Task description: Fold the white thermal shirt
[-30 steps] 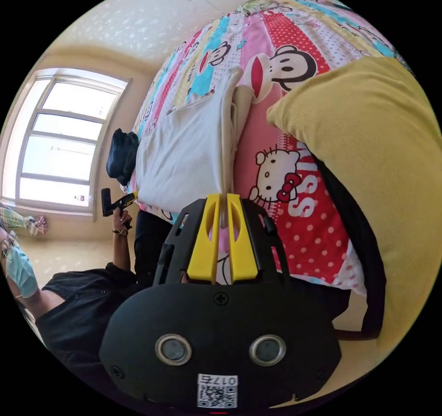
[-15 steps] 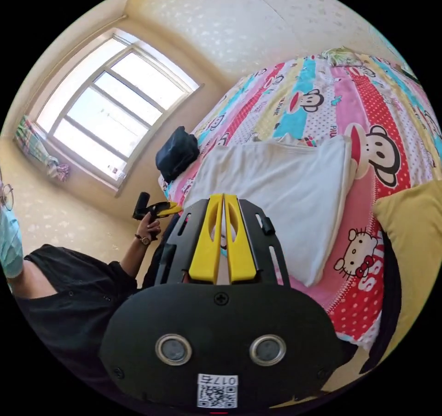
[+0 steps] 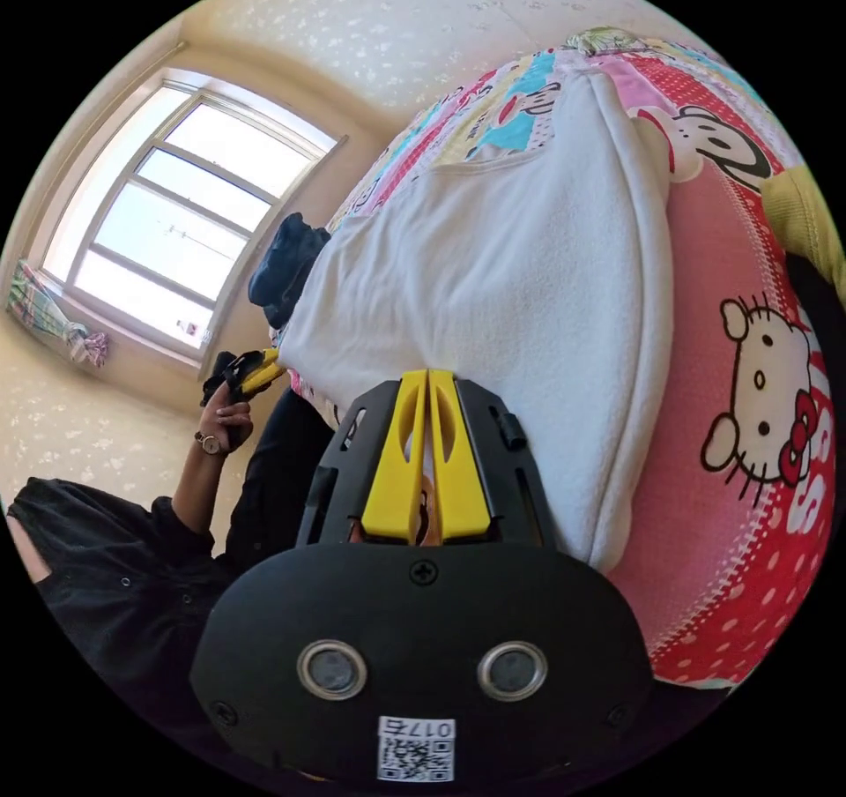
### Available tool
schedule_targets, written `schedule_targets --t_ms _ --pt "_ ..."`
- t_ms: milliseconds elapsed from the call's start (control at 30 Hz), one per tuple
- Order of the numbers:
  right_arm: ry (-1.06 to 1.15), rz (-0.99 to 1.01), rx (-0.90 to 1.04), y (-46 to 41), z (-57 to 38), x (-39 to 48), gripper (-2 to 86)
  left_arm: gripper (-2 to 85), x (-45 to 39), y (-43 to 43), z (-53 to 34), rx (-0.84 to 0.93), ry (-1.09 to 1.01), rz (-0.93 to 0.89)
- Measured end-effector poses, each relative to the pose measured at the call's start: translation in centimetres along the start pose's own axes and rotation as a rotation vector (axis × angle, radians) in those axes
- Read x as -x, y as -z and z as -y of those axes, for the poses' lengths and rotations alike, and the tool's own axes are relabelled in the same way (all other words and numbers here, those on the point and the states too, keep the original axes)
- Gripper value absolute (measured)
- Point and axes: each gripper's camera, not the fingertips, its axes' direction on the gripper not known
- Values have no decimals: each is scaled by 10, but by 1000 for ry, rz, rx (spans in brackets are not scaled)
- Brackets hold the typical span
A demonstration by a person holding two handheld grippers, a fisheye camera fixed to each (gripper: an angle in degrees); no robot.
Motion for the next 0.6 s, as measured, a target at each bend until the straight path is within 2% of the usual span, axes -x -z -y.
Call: schedule_targets --t_ms 100,233,333,433,533,600 --pt "15 -25 -3 0 -3 0 4 58 -45 -13 0 -4 -104 -41" --pt "11 18 -42 7 -12 -6 4 51 -138 -73 -1 132 -332 23" --pt "49 70 -227 40 -30 -8 5 50 -192 -133 -21 239 -500 59" --pt "-23 2 -461 80 -57 -19 6 50 -218 -200 -52 351 -624 80" --pt "-140 -70 -580 105 -80 -40 6 51 -210 -266 -85 467 -661 139" --pt "-187 -36 -632 114 -91 -54 6 50 -192 -300 -103 524 -666 174"
